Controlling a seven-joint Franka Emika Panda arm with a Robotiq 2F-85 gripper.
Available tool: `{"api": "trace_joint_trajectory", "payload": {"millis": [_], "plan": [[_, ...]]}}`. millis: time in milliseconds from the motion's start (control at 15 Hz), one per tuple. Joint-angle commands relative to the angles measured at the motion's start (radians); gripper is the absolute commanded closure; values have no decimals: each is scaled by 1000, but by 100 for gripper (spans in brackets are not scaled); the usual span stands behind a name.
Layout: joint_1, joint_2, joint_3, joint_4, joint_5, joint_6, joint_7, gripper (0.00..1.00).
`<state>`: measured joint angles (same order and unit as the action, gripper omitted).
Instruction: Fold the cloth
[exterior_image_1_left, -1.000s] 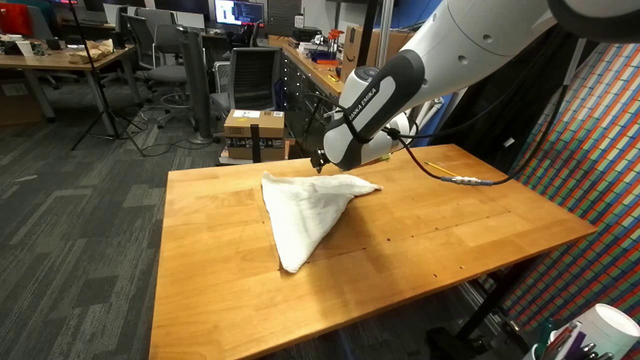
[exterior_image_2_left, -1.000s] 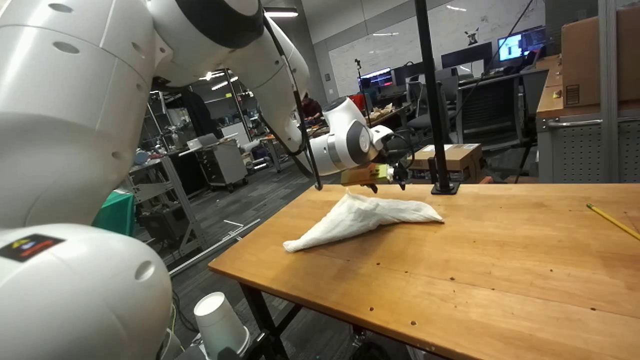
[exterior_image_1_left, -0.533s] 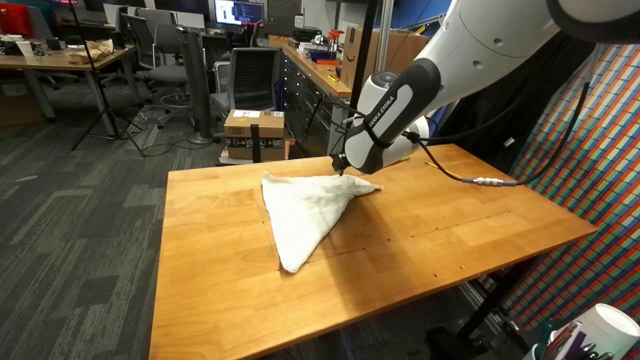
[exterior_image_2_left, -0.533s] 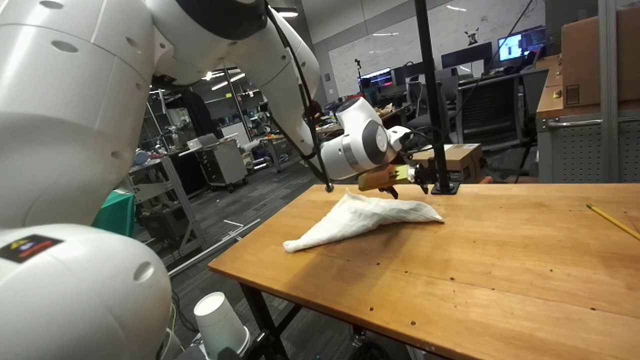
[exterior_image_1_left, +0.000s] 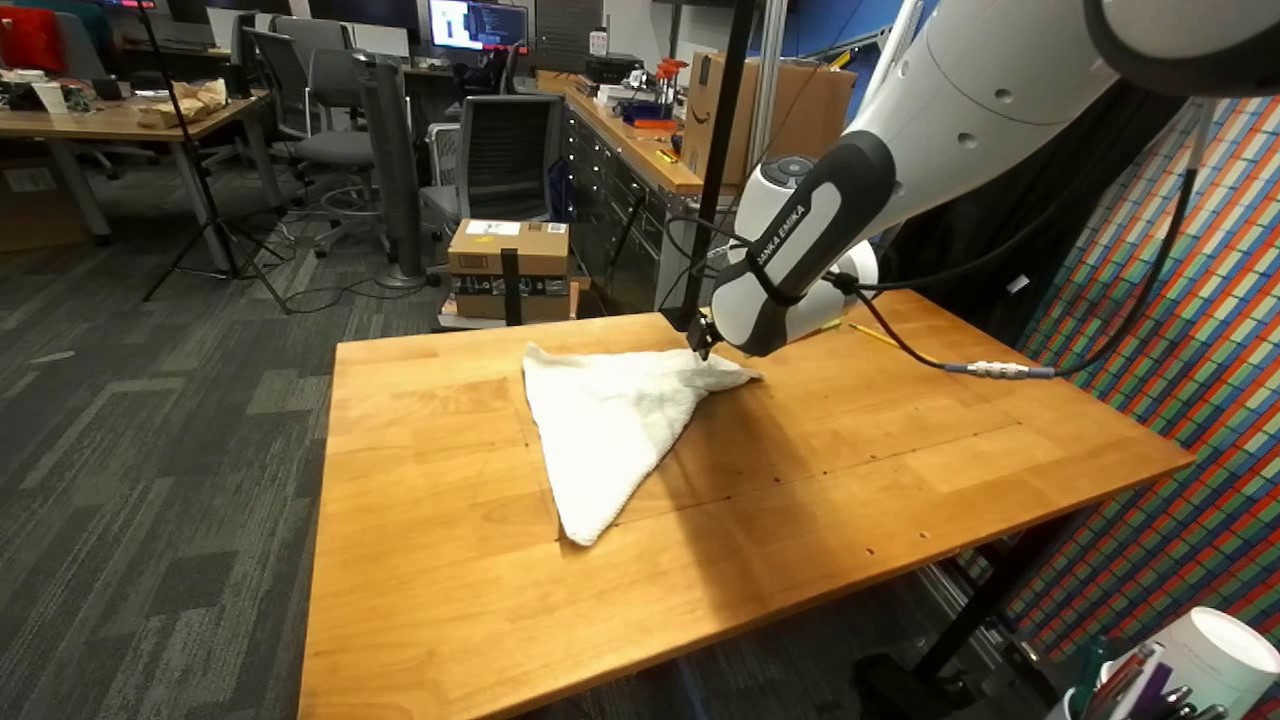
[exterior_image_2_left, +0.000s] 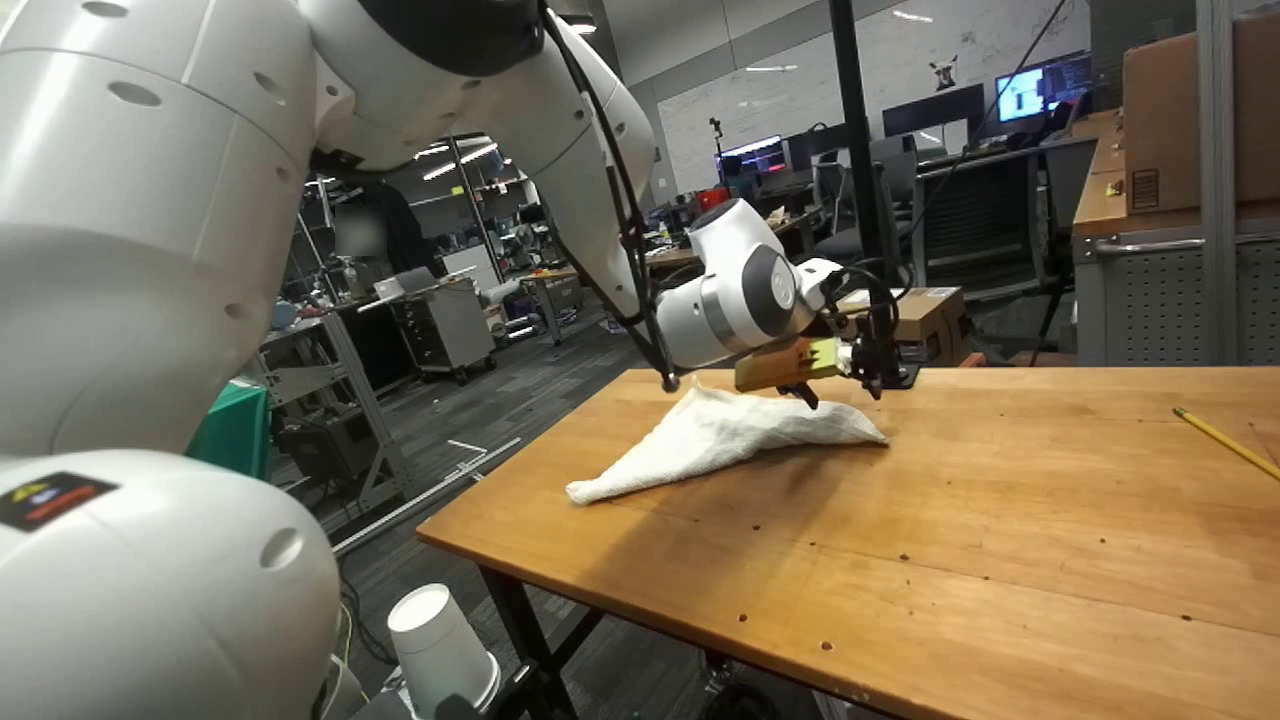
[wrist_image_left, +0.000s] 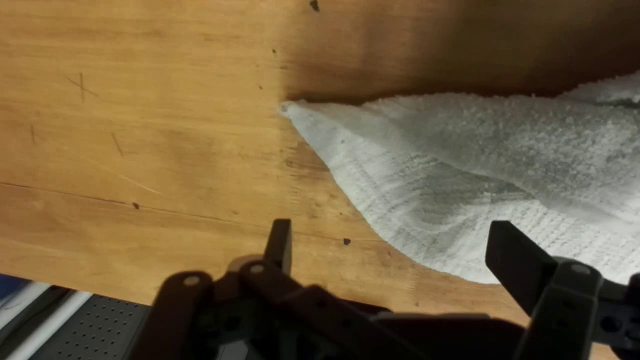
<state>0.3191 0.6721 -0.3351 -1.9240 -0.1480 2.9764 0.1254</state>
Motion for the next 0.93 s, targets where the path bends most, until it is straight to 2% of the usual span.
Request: {"api": "trace_joint_trajectory", "payload": {"millis": [0, 200, 267, 333, 400, 533, 867], "plan": [[-9, 26, -3, -6, -23, 52, 29, 0], [-13, 53, -2, -3, -15, 73, 25, 0], [-14, 62, -2, -2, -12, 79, 22, 3], [-13, 70, -3, -1, -9, 82, 21, 18], [-14, 77, -3, 2, -4, 83, 23, 28], [-16, 79, 1, 4, 3, 88, 23, 37], [-16, 75, 3, -4, 6, 87, 27, 79]]}}
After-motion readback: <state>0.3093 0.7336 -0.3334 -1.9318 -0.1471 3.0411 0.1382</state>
